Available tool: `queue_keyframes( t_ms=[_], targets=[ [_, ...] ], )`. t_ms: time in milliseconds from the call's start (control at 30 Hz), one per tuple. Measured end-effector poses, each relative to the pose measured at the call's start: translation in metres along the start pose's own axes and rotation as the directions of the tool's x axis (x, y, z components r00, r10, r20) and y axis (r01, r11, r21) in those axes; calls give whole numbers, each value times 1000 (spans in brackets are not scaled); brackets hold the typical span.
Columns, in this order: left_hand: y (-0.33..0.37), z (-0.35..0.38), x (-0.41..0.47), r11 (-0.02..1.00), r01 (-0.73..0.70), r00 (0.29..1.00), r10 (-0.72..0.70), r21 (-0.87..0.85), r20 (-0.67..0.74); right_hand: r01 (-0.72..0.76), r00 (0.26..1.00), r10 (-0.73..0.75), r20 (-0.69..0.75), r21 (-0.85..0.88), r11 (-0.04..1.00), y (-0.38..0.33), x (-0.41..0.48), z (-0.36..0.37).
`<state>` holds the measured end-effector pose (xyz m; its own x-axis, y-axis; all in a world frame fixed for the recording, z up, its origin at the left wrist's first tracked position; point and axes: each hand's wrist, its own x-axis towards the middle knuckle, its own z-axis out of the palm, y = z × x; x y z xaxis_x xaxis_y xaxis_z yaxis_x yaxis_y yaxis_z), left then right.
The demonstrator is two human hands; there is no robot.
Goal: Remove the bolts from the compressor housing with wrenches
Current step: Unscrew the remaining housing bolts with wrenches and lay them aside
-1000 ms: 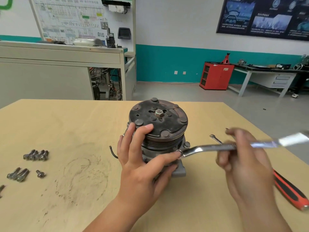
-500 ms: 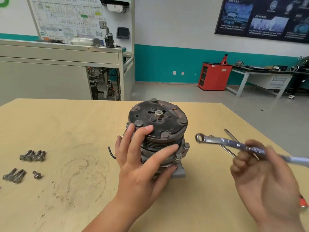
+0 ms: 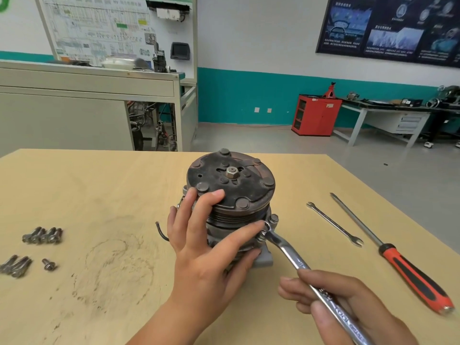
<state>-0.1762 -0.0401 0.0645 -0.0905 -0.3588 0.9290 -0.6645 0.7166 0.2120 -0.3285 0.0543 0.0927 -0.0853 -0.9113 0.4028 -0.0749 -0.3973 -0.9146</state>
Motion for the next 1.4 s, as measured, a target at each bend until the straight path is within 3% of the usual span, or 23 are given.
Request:
queue_keyframes(
  t_ms=[67, 133, 167, 333, 500, 667, 733, 833, 900, 933, 967, 1067, 1133, 1167, 1200, 1233, 1267, 1333, 1400],
  targets=[
    [0, 0, 0, 1000, -1, 1000, 1, 4, 4, 27, 999, -29, -31, -58, 998, -3, 1, -3],
    [-1, 0, -1, 1000, -4, 1000, 4, 3, 6, -113, 993, 115, -14, 73, 991, -4, 2, -6],
    [-1, 0, 0, 1000, -6, 1000, 6, 2, 8, -105, 994, 105, 5, 114, 988, -5, 6, -9],
    [0, 0, -1, 1000, 4, 1000, -4, -12, 9, 92, 995, -89, 49, -59, 994, -16, 16, -16],
    [2, -2, 1, 1000, 13, 1000, -13, -25, 8, -100, 984, 137, -111, 289, 952, 4, 83, -23],
    [3, -2, 2, 1000, 0, 1000, 0, -7, 2, -318, 946, 309, 95, 439, 840, 18, 130, -11],
    [1, -2, 2, 1000, 8, 1000, -8, -2, 2, -255, 965, 236, 113, 615, 746, 10, 126, -21],
    [1, -1, 1, 1000, 15, 1000, -15, -14, -8, -54, 996, 88, -13, 703, 709, 14, 93, -50],
    [1, 0, 1, 1000, 15, 1000, -15, -20, -17, -46, 997, -21, 68, 840, 540, 14, 60, -50],
    [0, 1, 1, 1000, 16, 1000, -17, -21, -21, -18, 997, 74, -32, 805, 593, 4, 44, -41],
    [0, 1, 1, 1000, 18, 1000, -18, -22, -24, -50, 986, 162, -51, 823, 565, -2, 32, -41],
    [0, 1, 0, 1000, 17, 1000, -18, -24, -25, 7, 970, 163, -178, 697, 717, 5, 12, -44],
    [0, 1, 0, 1000, 15, 1000, -15, -26, -22, -98, 968, 226, -112, 659, 745, 1, 8, -34],
    [0, 0, 0, 1000, 14, 1000, -15, -24, -22, -141, 969, 230, -92, 558, 818, -1, 8, -24],
    [1, 0, 0, 1000, 15, 1000, -16, -22, -21, -196, 979, 204, 7, 314, 929, -2, 13, -22],
    [1, 0, 0, 1000, 17, 1000, -17, -22, -21, -308, 937, 264, 229, 186, 933, 5, 13, -15],
    [2, 0, 0, 1000, 18, 1000, -19, -22, -21, -432, 884, 351, 310, 251, 866, 3, 14, -11],
    [2, 0, 0, 1000, 19, 1000, -19, -22, -20, -576, 816, 527, 236, 406, 709, -19, 26, -9],
    [1, 0, 0, 1000, 9, 1000, -9, -7, -14, -552, 833, 488, 260, 350, 757, -34, 27, 0]
  ],
)
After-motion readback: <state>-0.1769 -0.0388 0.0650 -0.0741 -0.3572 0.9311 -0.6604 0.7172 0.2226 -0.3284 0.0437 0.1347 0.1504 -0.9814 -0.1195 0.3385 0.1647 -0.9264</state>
